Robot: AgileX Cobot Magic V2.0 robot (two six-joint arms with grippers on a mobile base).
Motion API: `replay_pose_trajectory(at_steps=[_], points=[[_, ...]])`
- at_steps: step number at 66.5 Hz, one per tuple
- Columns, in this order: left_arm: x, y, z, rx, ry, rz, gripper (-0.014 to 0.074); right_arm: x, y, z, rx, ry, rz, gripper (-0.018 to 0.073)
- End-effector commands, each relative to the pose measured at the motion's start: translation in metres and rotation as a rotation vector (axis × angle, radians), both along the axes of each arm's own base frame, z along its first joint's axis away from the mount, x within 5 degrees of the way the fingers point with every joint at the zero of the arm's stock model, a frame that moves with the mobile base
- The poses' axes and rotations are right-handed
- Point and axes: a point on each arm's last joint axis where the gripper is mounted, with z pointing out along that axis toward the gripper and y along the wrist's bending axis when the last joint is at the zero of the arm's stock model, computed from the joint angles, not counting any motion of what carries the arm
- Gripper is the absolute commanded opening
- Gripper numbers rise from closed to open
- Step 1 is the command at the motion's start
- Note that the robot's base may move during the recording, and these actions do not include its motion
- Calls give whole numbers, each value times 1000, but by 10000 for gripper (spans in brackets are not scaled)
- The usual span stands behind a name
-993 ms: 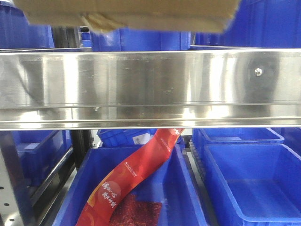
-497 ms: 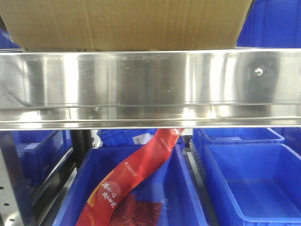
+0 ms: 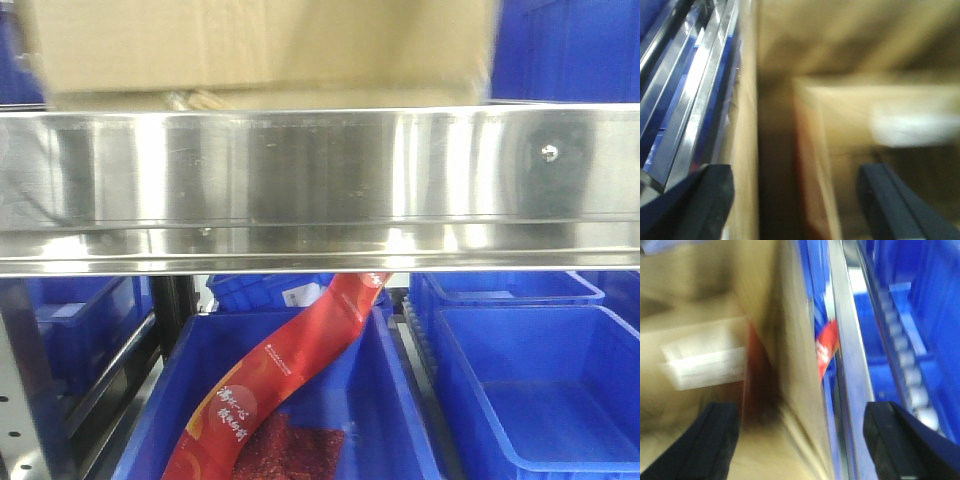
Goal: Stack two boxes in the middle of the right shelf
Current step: 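Lower the boxes onto the middle shelf and open both grippers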
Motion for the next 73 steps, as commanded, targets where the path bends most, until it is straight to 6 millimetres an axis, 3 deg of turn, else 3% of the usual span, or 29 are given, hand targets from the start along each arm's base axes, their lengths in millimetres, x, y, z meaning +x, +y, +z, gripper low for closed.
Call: replay_pose_trajectory(at_steps=[1, 9, 14, 23, 24, 37, 48, 61, 73], points=[[-7, 1, 11, -21, -43, -9, 421, -7, -6, 12, -37, -18, 6, 383], [-14, 4, 17, -38, -58, -12, 378, -13, -10, 16, -114, 8, 32, 283], [-17, 5, 19, -42, -60, -12, 286, -15, -12, 14, -169, 37, 51, 144], [-17, 5, 19, -47, -53, -13, -71, -14, -11, 12, -195, 43, 69, -169], [-17, 5, 19, -47, -53, -15, -111, -14, -11, 12, -194, 39, 71, -167], [-21, -5, 14, -5, -41, -153, -110, -7, -3, 6, -200, -74, 151, -161], [-40, -13, -5, -40, -158, -252, -111, -21, -3, -8, -110, -220, 216, -161], [-68, 0, -31, -142, -293, -278, -111, -42, -44, -27, 11, -326, 133, -161], [-99, 31, -50, -163, -405, -245, -111, -82, -75, -49, -45, -346, 90, -161]])
